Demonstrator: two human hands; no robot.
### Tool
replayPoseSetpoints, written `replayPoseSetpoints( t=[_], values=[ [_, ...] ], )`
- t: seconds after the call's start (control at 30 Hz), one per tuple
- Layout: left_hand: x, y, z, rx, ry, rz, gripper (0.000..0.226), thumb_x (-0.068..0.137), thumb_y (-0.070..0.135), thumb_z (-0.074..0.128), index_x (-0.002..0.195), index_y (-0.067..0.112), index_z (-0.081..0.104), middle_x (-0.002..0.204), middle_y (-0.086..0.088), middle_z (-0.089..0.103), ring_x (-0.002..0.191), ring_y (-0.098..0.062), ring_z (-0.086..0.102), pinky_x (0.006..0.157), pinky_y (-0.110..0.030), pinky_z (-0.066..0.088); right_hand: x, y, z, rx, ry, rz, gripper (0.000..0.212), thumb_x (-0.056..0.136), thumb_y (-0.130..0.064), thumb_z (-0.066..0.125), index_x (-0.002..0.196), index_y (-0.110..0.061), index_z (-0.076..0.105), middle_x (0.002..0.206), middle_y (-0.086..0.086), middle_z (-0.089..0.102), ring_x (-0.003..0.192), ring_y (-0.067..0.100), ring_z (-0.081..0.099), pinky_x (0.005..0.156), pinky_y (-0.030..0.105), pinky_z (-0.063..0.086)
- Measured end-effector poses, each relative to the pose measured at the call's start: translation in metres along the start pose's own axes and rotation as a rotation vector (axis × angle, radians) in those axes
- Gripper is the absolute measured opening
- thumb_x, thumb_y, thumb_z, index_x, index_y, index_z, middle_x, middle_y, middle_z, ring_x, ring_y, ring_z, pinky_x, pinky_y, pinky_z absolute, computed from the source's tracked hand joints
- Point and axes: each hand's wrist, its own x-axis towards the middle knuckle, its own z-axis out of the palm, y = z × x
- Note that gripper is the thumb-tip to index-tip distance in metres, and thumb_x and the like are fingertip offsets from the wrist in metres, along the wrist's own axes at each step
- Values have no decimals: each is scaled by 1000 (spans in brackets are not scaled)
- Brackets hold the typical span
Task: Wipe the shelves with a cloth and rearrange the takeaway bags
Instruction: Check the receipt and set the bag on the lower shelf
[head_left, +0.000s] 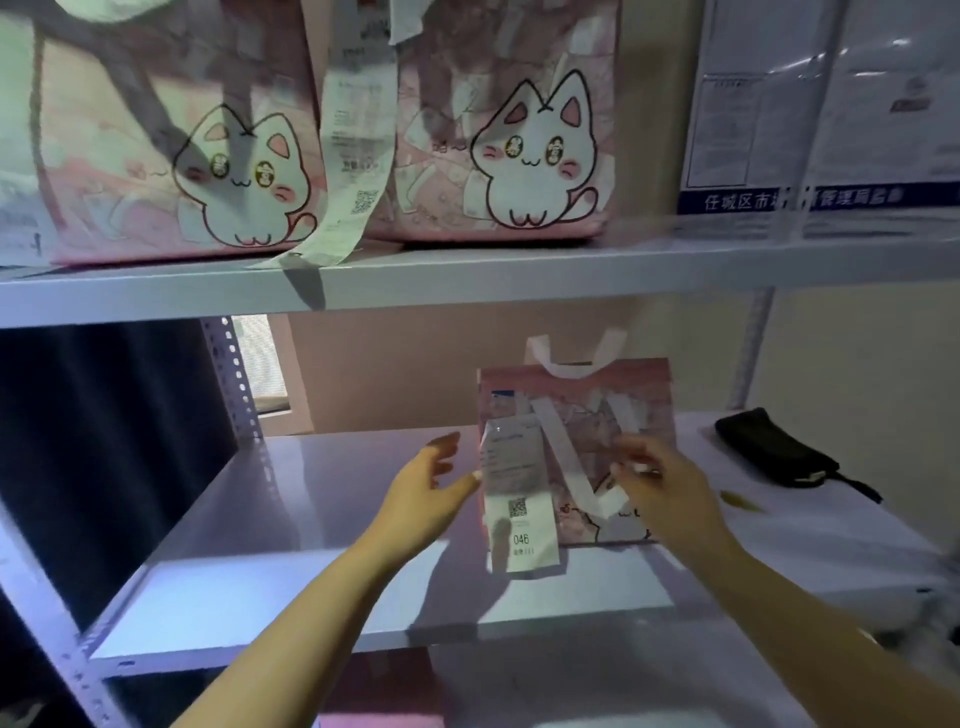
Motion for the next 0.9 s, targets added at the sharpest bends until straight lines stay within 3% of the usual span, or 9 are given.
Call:
replayPoseSetpoints(
  t=[0.07,0.13,0.2,0.3,0.4,0.5,0.63,0.8,0.9],
  values=[
    [12,4,12,-11,11,-49,66,88,32,66,145,16,36,143,-2,46,121,-19,51,99,-37,45,8,10,-18,-79,55,-53,28,87,-4,60,81,-31,59,74,-17,60,68,-3,58,58,17,45],
    [19,6,22,-47,1,-104,63,89,26,65,144,15,36,141,-5,48,119,-24,53,92,-35,47,16,20,-27,-129,77,-70,19,84,-2,60,86,-21,62,76,-11,65,70,7,61,60,24,48],
    [22,7,32,-107,-14,-134,54,90,17,62,140,15,41,133,-5,54,109,-22,58,84,-29,47,19,23,-27,-78,49,4,26,83,2,59,96,-20,55,78,-12,60,68,2,57,58,14,45],
    [21,6,44,-175,-17,-134,43,90,6,57,130,16,47,113,2,62,100,-16,61,82,-25,52,22,25,-16,28,13,70,33,81,13,51,94,-18,51,70,-6,54,59,-8,54,57,7,42],
    [20,1,41,-219,43,-130,39,88,2,56,121,20,46,107,6,63,98,-12,62,72,-16,49,30,29,-4,138,22,141,43,79,10,50,108,-22,54,70,-12,63,61,-4,59,58,11,47],
    [22,-9,18,-215,143,-122,41,86,-2,57,113,27,47,102,10,64,99,-15,62,77,-22,50,38,22,13,211,-44,170,54,80,4,59,122,-29,49,83,-13,66,72,0,64,63,17,51],
    [24,-29,-31,-228,271,-127,51,82,-12,52,106,32,50,98,9,65,92,-10,63,64,-15,53,48,-8,60,339,-110,118,63,78,4,70,123,-33,45,97,-14,63,82,-5,63,67,11,51],
    [24,-68,-105,-166,417,-144,46,85,-11,53,106,30,53,98,8,65,92,-15,63,70,-24,54,63,-46,148,440,-246,117,70,76,16,67,129,-23,43,97,-12,62,90,2,63,62,9,51],
    [28,-95,-147,-92,477,-166,36,87,-6,57,98,29,54,99,3,64,94,-23,63,82,-41,55,69,-63,197,319,-417,32,73,81,6,66,126,-41,34,110,-20,54,100,2,57,71,7,45]
  ],
)
